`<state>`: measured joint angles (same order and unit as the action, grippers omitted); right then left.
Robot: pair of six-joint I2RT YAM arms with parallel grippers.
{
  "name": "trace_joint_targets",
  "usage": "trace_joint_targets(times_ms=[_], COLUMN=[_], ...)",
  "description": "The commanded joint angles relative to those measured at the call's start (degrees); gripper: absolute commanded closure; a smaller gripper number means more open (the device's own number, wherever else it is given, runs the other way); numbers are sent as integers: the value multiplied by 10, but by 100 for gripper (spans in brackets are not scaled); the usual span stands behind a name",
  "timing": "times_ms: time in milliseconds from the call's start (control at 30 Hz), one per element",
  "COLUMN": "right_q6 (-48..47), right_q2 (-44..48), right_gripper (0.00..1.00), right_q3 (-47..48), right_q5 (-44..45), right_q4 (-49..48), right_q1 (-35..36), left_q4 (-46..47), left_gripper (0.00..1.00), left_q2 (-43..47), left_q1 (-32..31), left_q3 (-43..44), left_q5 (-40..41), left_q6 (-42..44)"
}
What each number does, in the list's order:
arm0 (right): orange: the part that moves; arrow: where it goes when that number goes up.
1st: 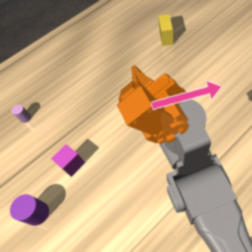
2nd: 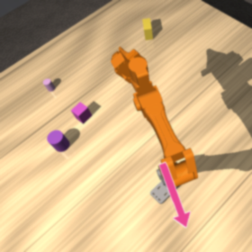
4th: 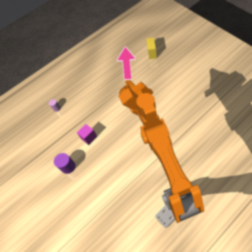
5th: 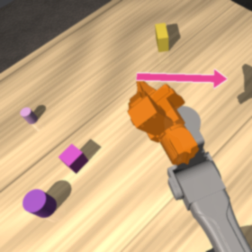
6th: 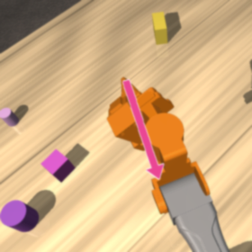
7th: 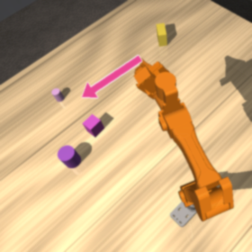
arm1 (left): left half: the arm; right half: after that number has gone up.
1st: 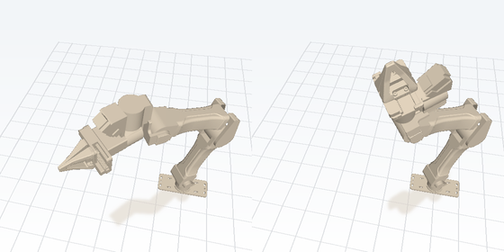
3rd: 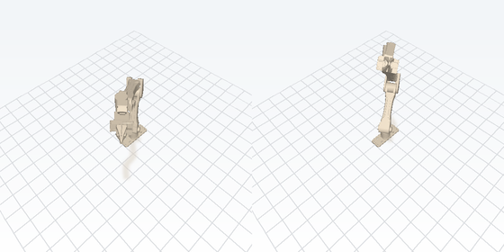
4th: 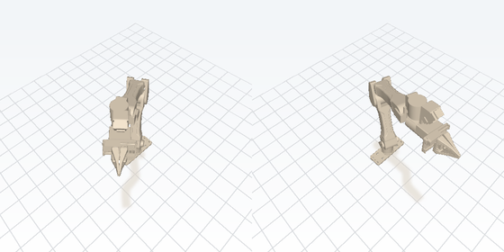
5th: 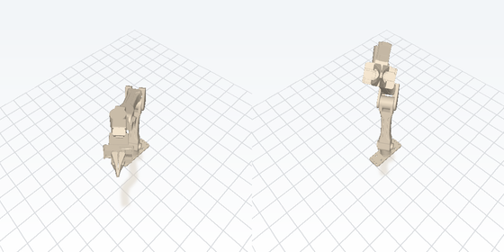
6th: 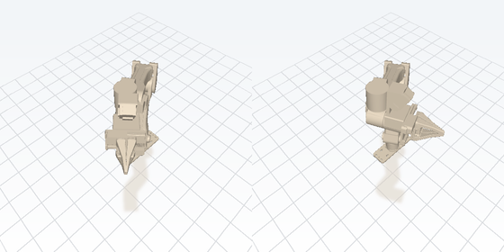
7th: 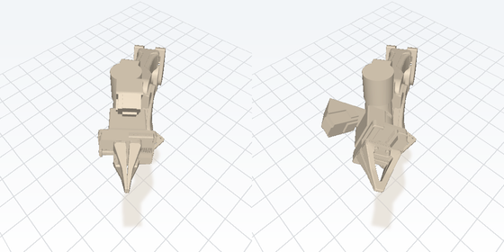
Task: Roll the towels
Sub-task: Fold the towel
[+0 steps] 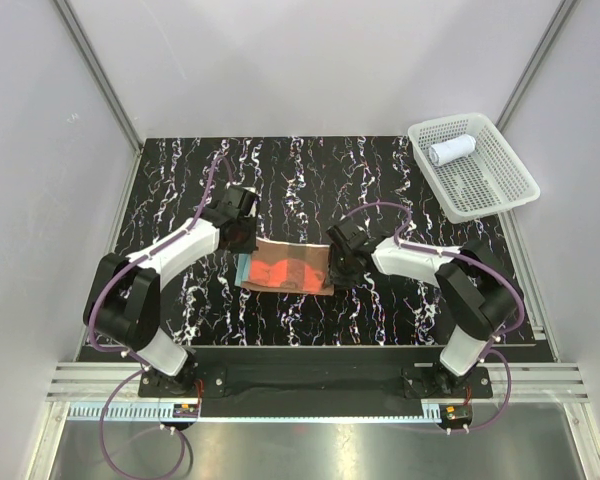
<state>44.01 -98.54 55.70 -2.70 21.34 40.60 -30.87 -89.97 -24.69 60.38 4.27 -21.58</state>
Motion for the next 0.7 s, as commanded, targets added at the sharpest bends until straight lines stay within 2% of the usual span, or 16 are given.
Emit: trace_joint_targets(times_ms=[0, 100, 167, 200, 233, 300, 333, 433, 500, 667], right_q6=[-5, -7, -9, -9, -10, -14, -20, -34, -42, -58], right_q2=[2, 4, 5, 5, 5, 7, 8, 16, 33, 91], right_gripper=[61, 60, 60, 60, 59, 57, 56, 50, 45, 42], right_q3=[-25, -27, -26, -26, -24, -21, -17, -6, 0, 36], right_q5=[13, 14, 13, 11, 9, 3, -5, -16, -18, 10], right_q4=[50, 55, 56, 56, 57, 60, 57, 63, 73, 118], right_q1=[-1, -1, -1, -2, -1, -1, -1, -1, -1, -1], left_q4=[-17, -19, -21, -21, -20, -17, -16, -19, -31, -54], left_gripper=[100, 97, 90, 82, 70, 64, 57, 45, 41, 41], left_q2=[16, 14, 10, 7, 4, -3, -5, -8, -6, 30], left_q1=[-2, -2, -1, -1, -1, -1, -1, -1, -1, -10], left_q3=[20, 15, 12, 8, 4, 2, 2, 9, 18, 40], left_q5=[42, 46, 55, 58, 65, 69, 72, 84, 93, 101], left_q6=[4, 5, 6, 7, 8, 7, 5, 2, 0, -8])
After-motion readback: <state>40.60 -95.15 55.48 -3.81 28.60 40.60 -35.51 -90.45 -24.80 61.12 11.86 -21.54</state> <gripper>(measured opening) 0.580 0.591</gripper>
